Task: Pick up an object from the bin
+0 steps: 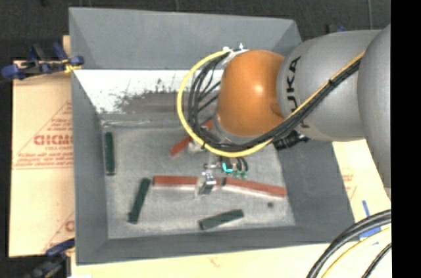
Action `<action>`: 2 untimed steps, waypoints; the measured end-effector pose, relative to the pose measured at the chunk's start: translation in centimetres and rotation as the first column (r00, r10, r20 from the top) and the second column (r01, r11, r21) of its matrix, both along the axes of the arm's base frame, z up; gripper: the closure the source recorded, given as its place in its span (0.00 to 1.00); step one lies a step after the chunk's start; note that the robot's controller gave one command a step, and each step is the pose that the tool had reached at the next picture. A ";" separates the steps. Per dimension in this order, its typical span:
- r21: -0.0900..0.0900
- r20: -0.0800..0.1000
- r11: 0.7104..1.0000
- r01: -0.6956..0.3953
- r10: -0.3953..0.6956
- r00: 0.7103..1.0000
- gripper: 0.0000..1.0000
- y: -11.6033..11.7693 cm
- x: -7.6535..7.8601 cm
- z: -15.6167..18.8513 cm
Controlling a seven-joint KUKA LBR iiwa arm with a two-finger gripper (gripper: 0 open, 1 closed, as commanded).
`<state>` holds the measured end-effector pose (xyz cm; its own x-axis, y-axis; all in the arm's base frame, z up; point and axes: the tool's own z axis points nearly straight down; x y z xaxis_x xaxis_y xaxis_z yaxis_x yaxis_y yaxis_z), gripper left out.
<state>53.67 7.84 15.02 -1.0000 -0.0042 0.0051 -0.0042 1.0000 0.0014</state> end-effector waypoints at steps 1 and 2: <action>0.001 0.007 1.000 0.002 -0.002 1.000 0.00 0.0 0.2 0.4; 0.001 0.011 0.995 0.097 -0.097 0.995 0.00 -1.3 0.8 -6.1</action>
Offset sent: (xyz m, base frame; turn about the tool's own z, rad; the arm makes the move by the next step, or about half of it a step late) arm 0.0077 -0.0174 -0.0802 0.1246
